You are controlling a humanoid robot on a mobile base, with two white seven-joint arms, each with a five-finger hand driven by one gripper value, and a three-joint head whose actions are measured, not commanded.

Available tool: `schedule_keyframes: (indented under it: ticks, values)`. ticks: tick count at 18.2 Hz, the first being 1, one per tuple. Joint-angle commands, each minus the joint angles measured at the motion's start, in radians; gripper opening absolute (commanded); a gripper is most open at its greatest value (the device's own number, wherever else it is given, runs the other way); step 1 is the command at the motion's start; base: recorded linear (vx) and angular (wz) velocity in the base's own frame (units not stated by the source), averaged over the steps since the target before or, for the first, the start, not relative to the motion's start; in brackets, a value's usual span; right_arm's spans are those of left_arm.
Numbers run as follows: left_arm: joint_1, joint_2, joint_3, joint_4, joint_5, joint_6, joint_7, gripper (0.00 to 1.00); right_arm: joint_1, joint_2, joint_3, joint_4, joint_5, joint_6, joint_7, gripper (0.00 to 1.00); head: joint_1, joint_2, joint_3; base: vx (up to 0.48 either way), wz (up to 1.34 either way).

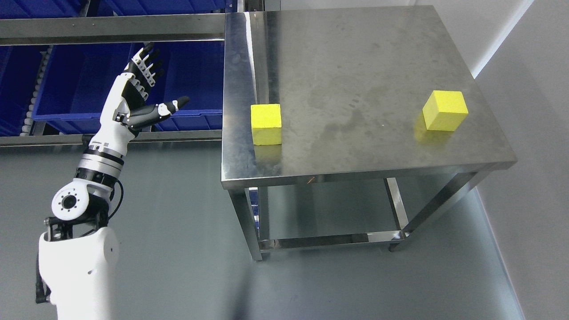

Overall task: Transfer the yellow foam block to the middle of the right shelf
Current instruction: 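Reach the left hand toward the yellow foam cube nearer the robot, then close the left hand around the nearer yellow foam cube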

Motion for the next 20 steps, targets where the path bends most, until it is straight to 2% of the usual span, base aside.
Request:
schedule_keyframes:
  ticks: [1, 4, 6, 12, 20]
  values:
    - [-0.098, 0.032, -0.189, 0.087, -0.027, -0.001, -0.038, 0.99, -0.002, -0.017, 0.0, -0.017, 0.0, 0.001, 0.001, 1.0, 0.0, 0.0, 0.0, 0.0, 0.0]
    - [-0.169, 0.046, -0.327, 0.153, -0.127, -0.001, -0.185, 0.99, -0.003, -0.017, 0.0, -0.017, 0.0, 0.001, 0.001, 1.0, 0.0, 0.0, 0.0, 0.0, 0.0]
    - [-0.222, 0.032, -0.364, 0.211, -0.202, -0.001, -0.272, 0.99, -0.002, -0.017, 0.0, -0.017, 0.0, 0.001, 0.001, 1.0, 0.0, 0.0, 0.0, 0.0, 0.0]
    - [-0.262, 0.018, -0.447, 0.354, -0.275, 0.0, -0.287, 0.99, -0.003, -0.017, 0.0, -0.017, 0.0, 0.001, 0.001, 1.0, 0.0, 0.0, 0.0, 0.0, 0.0]
    - [-0.264, 0.001, -0.467, 0.412, -0.313, 0.009, -0.289, 0.99, -0.002, -0.017, 0.0, -0.017, 0.0, 0.001, 0.001, 1.0, 0.0, 0.0, 0.0, 0.0, 0.0]
